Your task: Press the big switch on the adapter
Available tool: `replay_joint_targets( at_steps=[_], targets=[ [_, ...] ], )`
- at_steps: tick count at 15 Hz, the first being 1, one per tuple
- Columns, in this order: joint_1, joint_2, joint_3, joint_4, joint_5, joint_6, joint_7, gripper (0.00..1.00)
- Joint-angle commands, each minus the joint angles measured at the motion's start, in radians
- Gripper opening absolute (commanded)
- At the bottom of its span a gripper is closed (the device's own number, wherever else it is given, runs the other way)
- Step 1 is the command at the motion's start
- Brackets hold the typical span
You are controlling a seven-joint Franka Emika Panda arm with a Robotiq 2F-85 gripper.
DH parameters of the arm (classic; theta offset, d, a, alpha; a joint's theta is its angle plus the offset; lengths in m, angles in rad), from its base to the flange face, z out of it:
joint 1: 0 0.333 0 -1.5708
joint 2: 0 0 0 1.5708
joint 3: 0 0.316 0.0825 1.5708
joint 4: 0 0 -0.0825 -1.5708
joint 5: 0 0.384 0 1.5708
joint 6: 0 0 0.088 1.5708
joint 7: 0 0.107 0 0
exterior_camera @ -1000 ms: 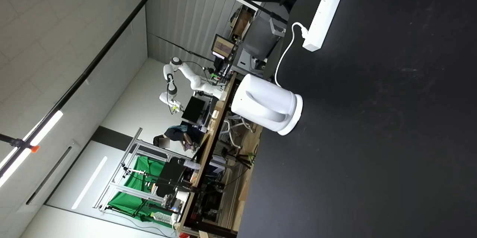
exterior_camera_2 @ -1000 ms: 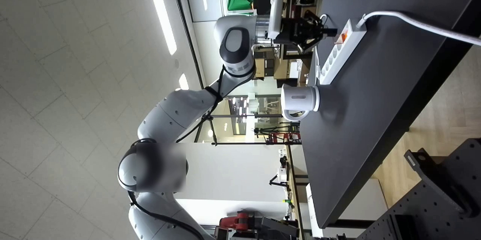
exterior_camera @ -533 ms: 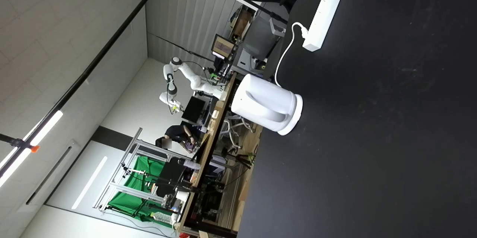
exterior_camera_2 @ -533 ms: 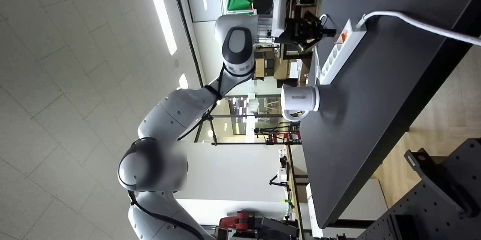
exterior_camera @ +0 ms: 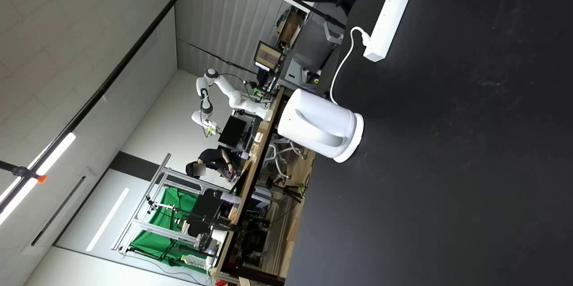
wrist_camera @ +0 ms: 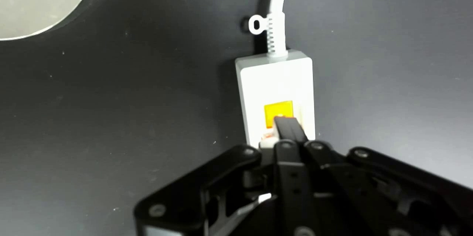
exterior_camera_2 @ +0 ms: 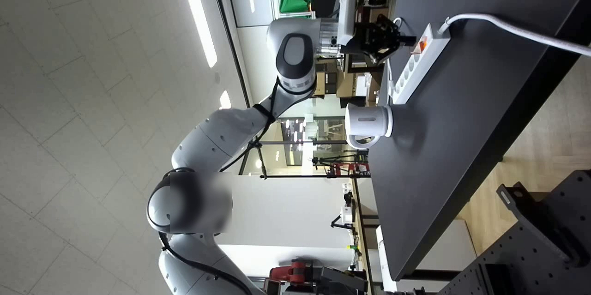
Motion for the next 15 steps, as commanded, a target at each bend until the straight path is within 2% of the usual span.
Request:
replay_joint_targets(
  at_steps=[1,15],
  targets=[
    [-0.011,0.009,0.004,0.013,0.012,-0.003,-0.018,0.00],
    [-0.020,0.054,0.005,0.044,0.009,-0.016,-0.035,0.00]
  ],
)
